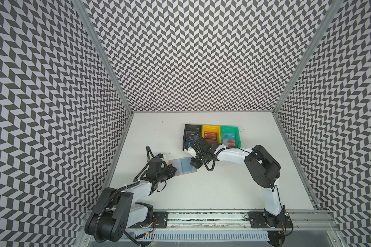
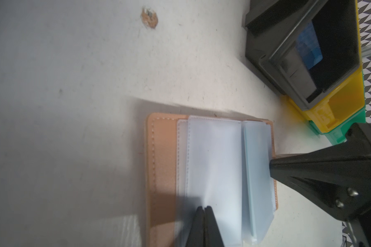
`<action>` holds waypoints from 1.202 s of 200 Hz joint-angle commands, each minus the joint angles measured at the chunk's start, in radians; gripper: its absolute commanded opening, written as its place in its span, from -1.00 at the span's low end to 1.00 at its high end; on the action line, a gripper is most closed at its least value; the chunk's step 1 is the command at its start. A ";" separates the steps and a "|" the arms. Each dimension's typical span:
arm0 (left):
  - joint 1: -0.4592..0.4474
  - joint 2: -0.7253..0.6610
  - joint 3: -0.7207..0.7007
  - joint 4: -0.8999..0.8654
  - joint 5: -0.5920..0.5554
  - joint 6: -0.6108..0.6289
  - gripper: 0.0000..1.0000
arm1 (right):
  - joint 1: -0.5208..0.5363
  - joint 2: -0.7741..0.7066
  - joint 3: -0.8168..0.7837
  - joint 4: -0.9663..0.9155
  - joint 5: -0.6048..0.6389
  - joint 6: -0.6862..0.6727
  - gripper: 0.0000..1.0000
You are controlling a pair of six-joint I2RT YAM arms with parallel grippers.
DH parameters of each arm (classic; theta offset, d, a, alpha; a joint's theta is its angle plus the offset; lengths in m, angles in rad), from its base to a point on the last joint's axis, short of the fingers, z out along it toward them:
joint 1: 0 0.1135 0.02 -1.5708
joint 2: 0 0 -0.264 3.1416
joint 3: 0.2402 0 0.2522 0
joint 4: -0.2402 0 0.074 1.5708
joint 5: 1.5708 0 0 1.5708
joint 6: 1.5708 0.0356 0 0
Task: Take the credit cards out of the card holder
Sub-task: Flip over the card slot on the card holder.
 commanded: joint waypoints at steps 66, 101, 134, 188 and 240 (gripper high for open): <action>0.002 0.034 -0.025 -0.034 -0.026 0.015 -0.91 | 0.016 0.040 0.041 -0.010 -0.034 0.014 -1.00; 0.002 0.001 -0.009 -0.073 -0.019 0.015 -0.90 | 0.016 0.032 0.040 -0.017 -0.023 0.014 -1.00; 0.002 -0.152 0.060 -0.221 -0.020 0.016 -0.75 | 0.016 0.036 0.029 -0.021 -0.022 0.008 -1.00; 0.009 -0.380 0.223 -0.397 0.042 0.009 -0.67 | 0.015 0.046 0.013 -0.010 -0.031 0.007 -1.00; 0.007 -0.252 0.174 -0.177 0.219 -0.072 -0.65 | 0.015 0.040 -0.008 -0.001 -0.036 0.009 -1.00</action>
